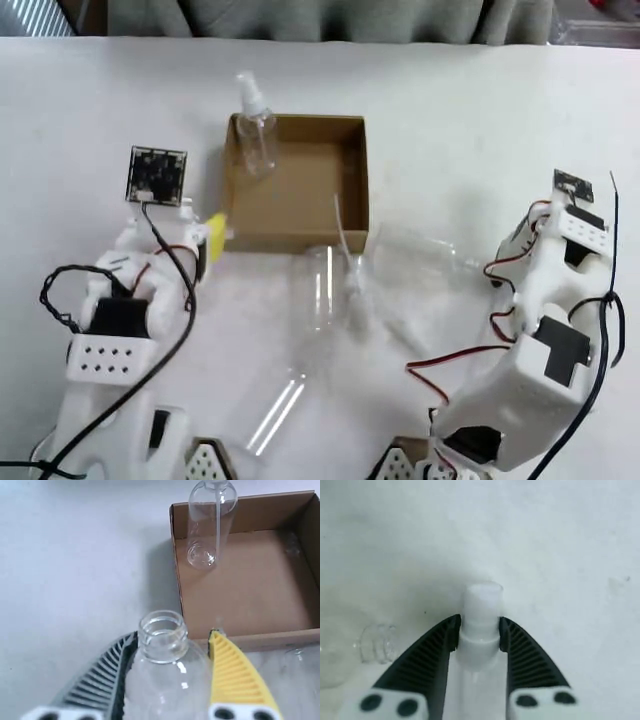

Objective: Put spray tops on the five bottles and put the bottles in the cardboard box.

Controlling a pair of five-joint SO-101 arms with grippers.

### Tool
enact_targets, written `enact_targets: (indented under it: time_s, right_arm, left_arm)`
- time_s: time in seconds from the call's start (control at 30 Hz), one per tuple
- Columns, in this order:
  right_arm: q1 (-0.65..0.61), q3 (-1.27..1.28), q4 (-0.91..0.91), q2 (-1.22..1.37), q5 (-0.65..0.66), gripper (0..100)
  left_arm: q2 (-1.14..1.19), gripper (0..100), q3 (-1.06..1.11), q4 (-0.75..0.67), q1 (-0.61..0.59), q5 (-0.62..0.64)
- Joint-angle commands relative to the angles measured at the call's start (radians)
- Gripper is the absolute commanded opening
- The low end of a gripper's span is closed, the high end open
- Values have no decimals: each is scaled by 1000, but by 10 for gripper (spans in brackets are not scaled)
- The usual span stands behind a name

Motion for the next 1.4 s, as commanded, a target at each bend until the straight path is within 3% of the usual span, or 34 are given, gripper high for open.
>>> enact_targets:
  time_s: [0.0,0.23,0.37,0.6,0.87,1.13,1.37]
  right_arm:
    - [-10,-98,71,-18,46,15]
    - [54,-388,401,-18,49,17]
    - [74,-439,490,-24,114,17]
    - [74,-298,453,-166,121,17]
    - [54,-35,328,-476,124,17]
    - [-147,31,285,-644,121,16]
    - [-298,34,280,-863,123,16]
  left_arm:
    - [-31,20,-9,-25,-12,8]
    - [-38,20,-9,-29,-5,11]
    - [-41,20,-9,-25,-4,14]
    - [-59,20,-11,-23,-4,12]
    - [-369,20,64,68,7,14]
    - [-611,20,198,68,236,15]
    - [-786,20,262,69,263,15]
